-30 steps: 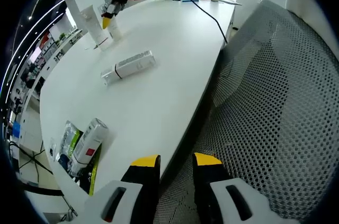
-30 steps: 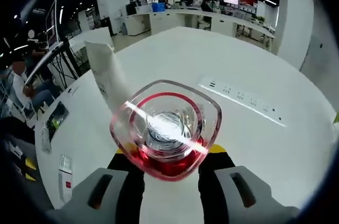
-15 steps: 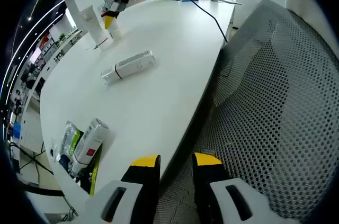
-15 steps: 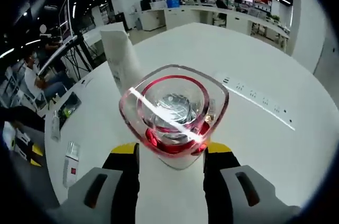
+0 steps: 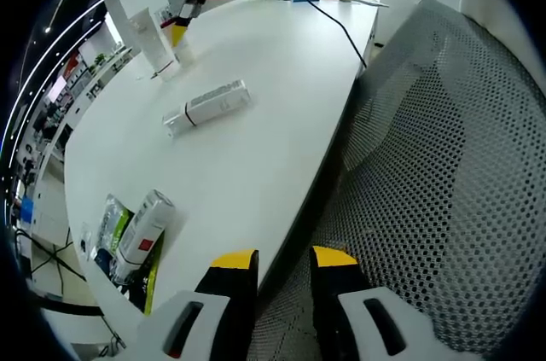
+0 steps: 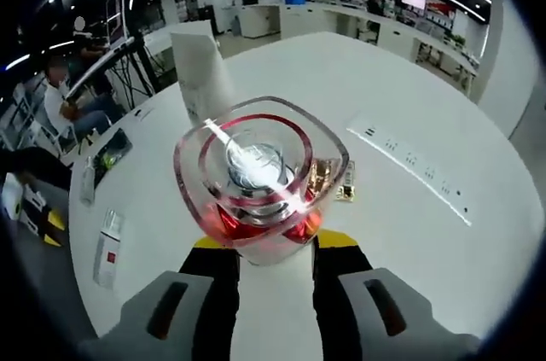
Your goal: Arrange the skincare products in the storage area until every visible bottle or jar stands upright without overlapping.
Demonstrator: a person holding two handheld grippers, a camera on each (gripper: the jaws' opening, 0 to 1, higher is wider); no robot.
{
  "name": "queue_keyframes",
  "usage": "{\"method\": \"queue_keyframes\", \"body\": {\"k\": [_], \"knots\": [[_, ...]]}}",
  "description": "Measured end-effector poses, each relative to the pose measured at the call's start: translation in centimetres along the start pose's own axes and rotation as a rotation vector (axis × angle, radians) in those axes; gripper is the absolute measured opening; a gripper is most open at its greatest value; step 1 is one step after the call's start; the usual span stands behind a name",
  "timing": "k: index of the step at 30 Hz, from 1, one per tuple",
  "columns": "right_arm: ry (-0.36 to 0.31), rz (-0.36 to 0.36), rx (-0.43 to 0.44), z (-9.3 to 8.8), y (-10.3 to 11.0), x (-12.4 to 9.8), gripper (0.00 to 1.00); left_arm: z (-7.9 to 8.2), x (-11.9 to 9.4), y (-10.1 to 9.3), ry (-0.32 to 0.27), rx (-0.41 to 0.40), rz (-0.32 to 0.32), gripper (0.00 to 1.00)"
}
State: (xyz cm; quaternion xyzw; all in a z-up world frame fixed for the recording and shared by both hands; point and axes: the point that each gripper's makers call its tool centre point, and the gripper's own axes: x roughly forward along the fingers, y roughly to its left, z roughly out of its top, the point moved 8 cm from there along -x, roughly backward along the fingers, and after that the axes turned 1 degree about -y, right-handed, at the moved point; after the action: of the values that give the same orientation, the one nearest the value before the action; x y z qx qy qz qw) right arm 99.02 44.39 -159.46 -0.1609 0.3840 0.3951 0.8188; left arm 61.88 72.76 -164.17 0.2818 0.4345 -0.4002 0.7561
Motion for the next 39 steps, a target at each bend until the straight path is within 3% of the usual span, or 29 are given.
{"method": "queue_keyframes", "body": {"k": [6, 20, 31, 39], "knots": [[0.041, 0.027, -0.074, 0.5, -0.2, 0.2, 0.30, 0.0, 0.0, 0.0, 0.001, -0.001, 0.000, 0.24], [0.039, 0.041, -0.093, 0.9, -0.2, 0.7, 0.30, 0.0, 0.0, 0.0, 0.004, -0.003, 0.002, 0.24], [0.018, 0.017, -0.021, 0.7, 0.2, 0.0, 0.44, 0.0, 0.0, 0.0, 0.004, 0.001, 0.004, 0.24], [0.014, -0.029, 0.047, -0.9, 1.2, -2.4, 0.52, 0.0, -0.1, 0.0, 0.001, 0.010, 0.007, 0.24]]}}
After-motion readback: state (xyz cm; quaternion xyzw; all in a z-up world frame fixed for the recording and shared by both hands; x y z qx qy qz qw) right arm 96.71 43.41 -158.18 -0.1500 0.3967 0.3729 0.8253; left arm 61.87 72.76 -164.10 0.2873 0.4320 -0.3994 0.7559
